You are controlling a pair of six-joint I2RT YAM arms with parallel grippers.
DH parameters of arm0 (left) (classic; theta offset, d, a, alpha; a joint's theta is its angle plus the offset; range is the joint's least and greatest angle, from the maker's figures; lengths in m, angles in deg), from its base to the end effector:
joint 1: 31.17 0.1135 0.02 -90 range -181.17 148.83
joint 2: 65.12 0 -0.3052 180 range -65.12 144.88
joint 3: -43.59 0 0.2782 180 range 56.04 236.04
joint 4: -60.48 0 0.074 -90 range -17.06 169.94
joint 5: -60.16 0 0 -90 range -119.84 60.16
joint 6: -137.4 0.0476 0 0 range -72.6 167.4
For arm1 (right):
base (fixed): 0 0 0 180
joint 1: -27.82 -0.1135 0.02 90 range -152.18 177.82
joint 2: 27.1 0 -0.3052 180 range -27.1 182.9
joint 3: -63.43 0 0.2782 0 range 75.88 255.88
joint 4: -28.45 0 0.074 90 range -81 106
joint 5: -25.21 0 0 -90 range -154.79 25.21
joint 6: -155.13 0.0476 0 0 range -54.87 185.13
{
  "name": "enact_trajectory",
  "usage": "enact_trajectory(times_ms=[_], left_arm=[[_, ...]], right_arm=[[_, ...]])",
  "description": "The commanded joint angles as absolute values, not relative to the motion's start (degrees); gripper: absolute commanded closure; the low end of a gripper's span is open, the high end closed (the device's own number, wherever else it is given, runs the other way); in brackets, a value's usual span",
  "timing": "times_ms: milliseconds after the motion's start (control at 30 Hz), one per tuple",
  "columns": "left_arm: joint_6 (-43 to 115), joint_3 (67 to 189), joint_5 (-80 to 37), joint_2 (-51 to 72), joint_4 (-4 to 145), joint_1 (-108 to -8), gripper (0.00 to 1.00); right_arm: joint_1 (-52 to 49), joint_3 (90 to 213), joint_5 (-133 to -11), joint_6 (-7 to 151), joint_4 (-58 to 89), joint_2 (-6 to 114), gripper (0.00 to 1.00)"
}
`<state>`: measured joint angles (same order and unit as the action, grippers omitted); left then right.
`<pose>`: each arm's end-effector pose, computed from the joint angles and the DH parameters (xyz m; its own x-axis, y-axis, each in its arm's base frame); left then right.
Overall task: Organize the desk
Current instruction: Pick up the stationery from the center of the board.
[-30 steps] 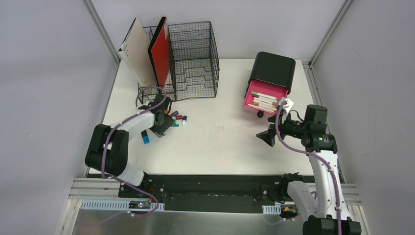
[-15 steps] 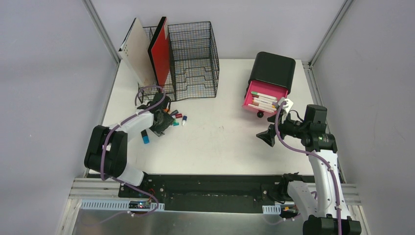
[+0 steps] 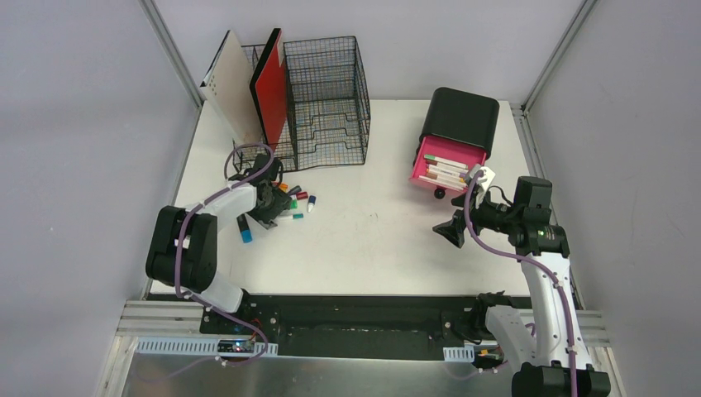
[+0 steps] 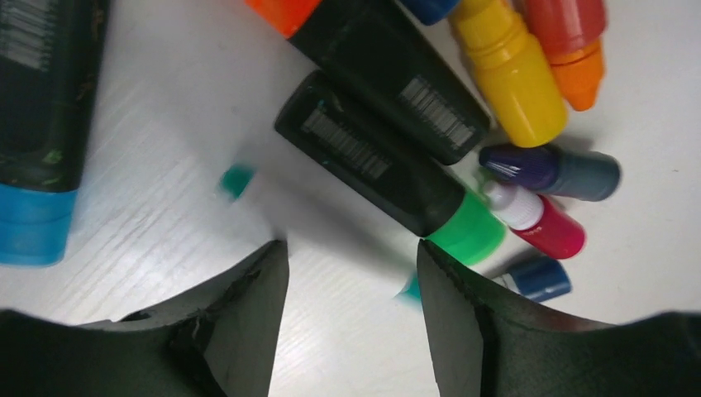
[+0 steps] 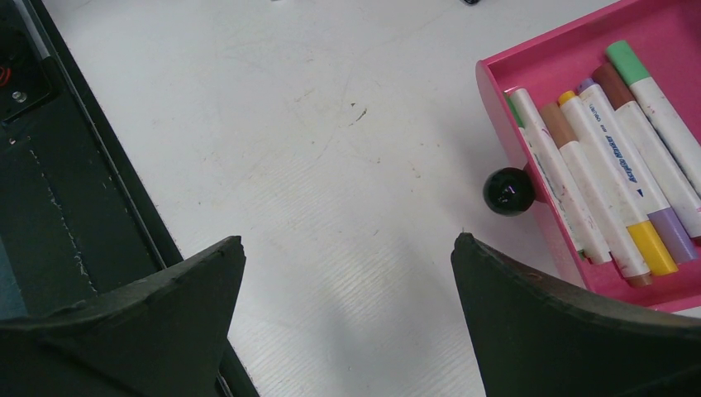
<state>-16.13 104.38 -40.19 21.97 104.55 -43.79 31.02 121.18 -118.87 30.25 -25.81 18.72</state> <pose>0.2893 -0.0560 0.1812 -0.5494 -0.7794 -0.3012 -0.7532 0.6180 -0.2253 0.1568 0.0298 0.3212 -0.2285 -0.3232 -0.9183 -0.8480 0.5294 0.0246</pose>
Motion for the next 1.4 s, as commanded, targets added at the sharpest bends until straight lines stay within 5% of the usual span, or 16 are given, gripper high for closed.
enact_trajectory(times_ms=[0,567,733,1000,1367], left_arm=[[-16.5,106.8,-36.7,25.0,104.0,-43.2,0.41],[-11.7,99.7,-38.5,19.3,106.7,-43.1,0.58],[-9.7,102.6,-38.8,21.3,112.4,-43.2,0.77],[-9.6,103.0,-37.8,22.0,114.8,-43.2,0.83],[-4.7,92.7,-31.9,0.5,106.2,-43.1,1.00]], right_arm=[[31.3,121.4,-120.6,28.8,-24.8,18.8,0.01],[31.3,121.5,-120.6,28.7,-24.9,18.8,0.01],[31.3,121.6,-120.9,28.6,-25.0,18.8,0.01],[31.3,121.6,-120.7,28.6,-25.1,18.3,0.01],[31.3,121.4,-123.6,28.8,-25.3,18.0,0.01]])
